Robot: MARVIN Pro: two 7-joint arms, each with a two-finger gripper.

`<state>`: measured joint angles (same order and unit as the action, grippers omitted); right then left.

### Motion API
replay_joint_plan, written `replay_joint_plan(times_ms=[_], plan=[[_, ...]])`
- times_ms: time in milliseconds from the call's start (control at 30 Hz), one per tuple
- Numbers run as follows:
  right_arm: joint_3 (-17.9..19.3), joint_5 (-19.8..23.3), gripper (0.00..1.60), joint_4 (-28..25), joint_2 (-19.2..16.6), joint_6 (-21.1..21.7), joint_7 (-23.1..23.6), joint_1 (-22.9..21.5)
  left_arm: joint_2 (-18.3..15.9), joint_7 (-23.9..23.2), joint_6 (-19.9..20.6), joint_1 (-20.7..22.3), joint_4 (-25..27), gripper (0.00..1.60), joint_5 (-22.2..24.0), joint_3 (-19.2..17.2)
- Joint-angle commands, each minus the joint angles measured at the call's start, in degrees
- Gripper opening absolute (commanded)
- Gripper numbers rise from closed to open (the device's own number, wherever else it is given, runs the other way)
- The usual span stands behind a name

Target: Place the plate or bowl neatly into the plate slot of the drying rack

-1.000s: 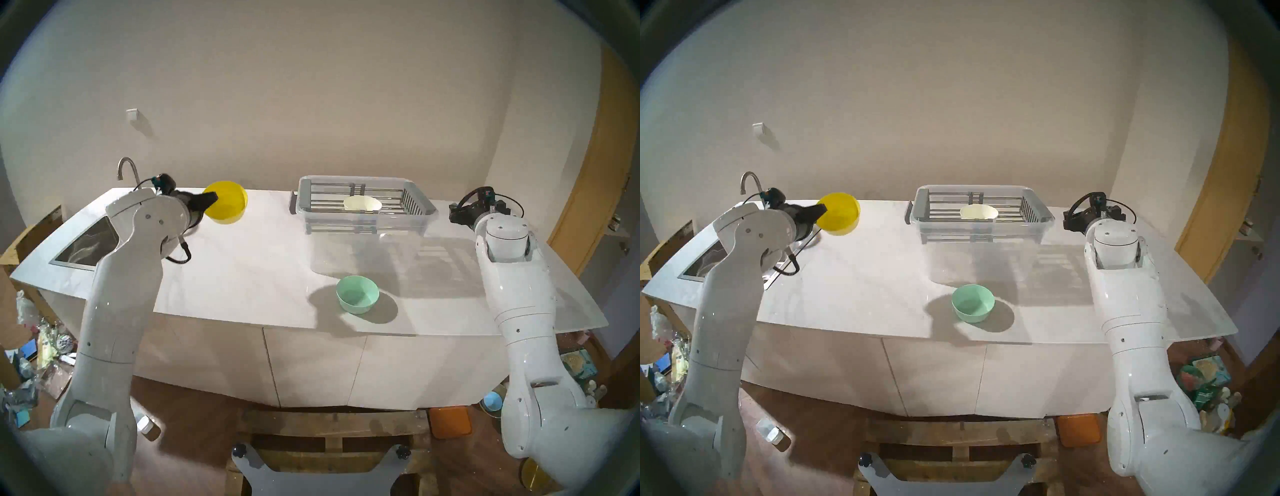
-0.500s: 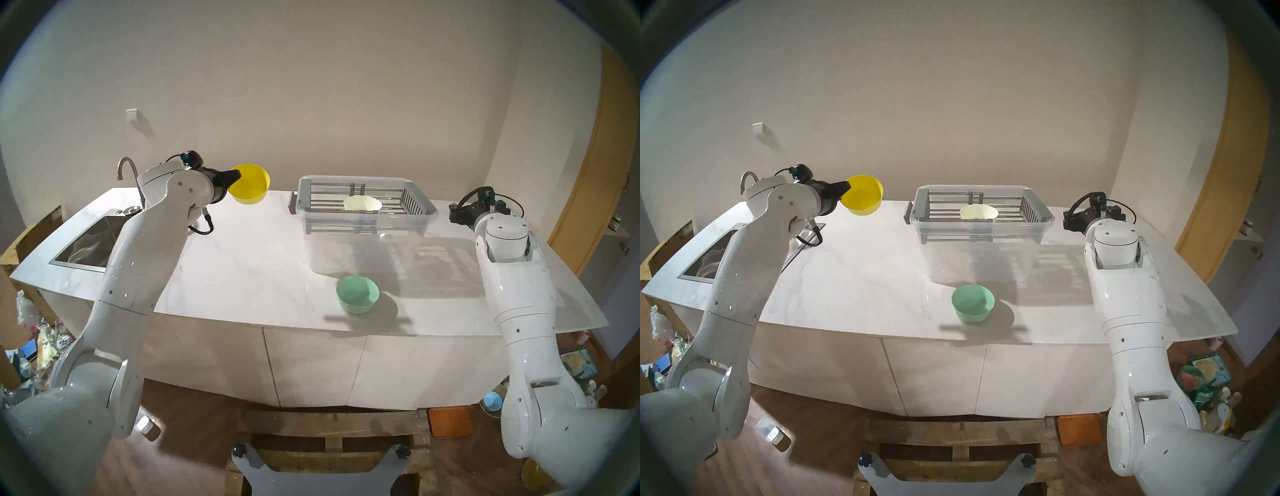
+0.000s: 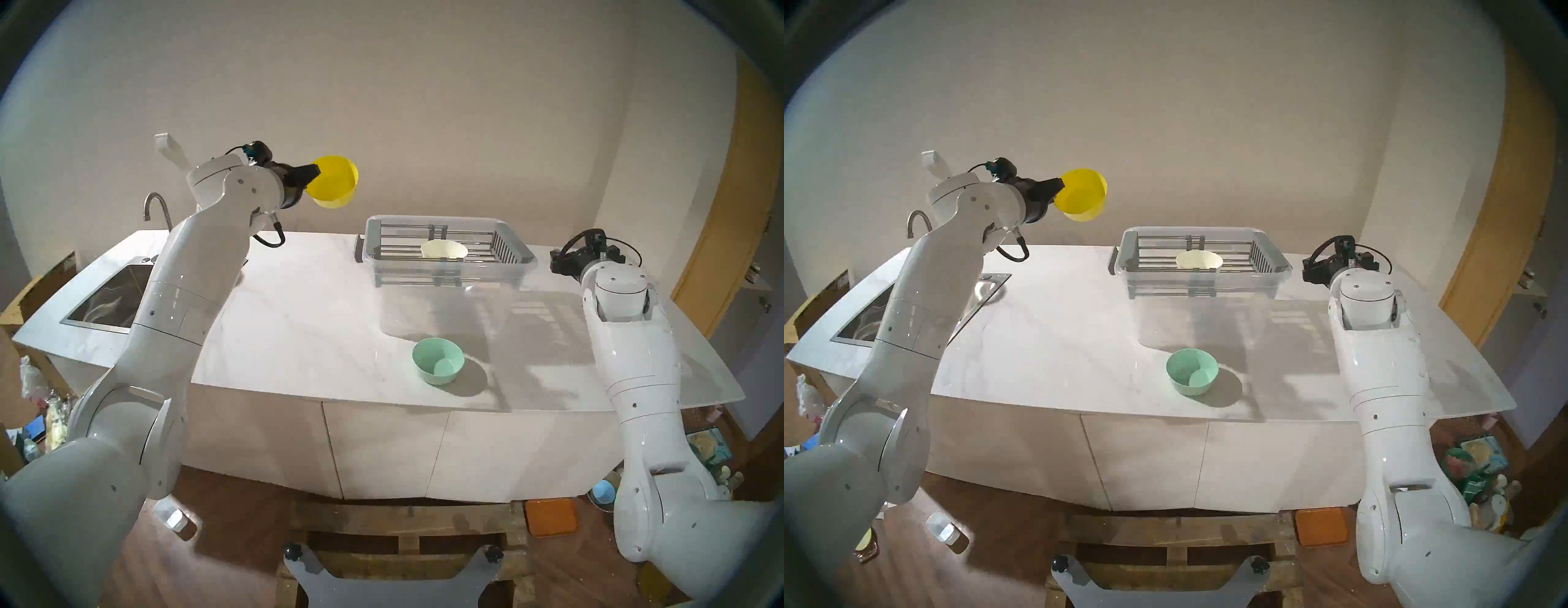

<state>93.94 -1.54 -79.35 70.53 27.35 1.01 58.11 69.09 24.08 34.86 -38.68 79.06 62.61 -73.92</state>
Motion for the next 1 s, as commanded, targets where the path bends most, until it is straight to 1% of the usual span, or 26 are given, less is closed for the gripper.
replay_joint_plan(times_ms=[0,233,367,667,967], plan=[[0.02,-0.09,1.6,-1.5,-0.17,-0.99,-0.12,-1.37,2.65,-2.13,-0.27,3.44,-1.26,0.0,0.82,0.98],[0.01,-0.07,1.6,-1.47,-0.18,-0.88,-0.11,-1.39,4.96,-3.07,-0.43,6.4,-3.48,0.0,0.88,3.71],[0.01,-0.07,1.6,-1.48,-0.18,-0.9,-0.11,-1.39,6.73,-3.94,-0.13,8.95,-5.41,0.0,1.21,5.7],[0.01,-0.07,1.6,-1.5,-0.18,-0.98,-0.13,-1.37,9.1,-4.59,0.66,10.8,-8.97,0.0,2.69,7.35],[0.01,-0.07,1.6,-1.49,-0.18,-0.95,-0.12,-1.38,11.76,-4.95,0.66,12.59,-12.97,0.0,3.01,9.29]])
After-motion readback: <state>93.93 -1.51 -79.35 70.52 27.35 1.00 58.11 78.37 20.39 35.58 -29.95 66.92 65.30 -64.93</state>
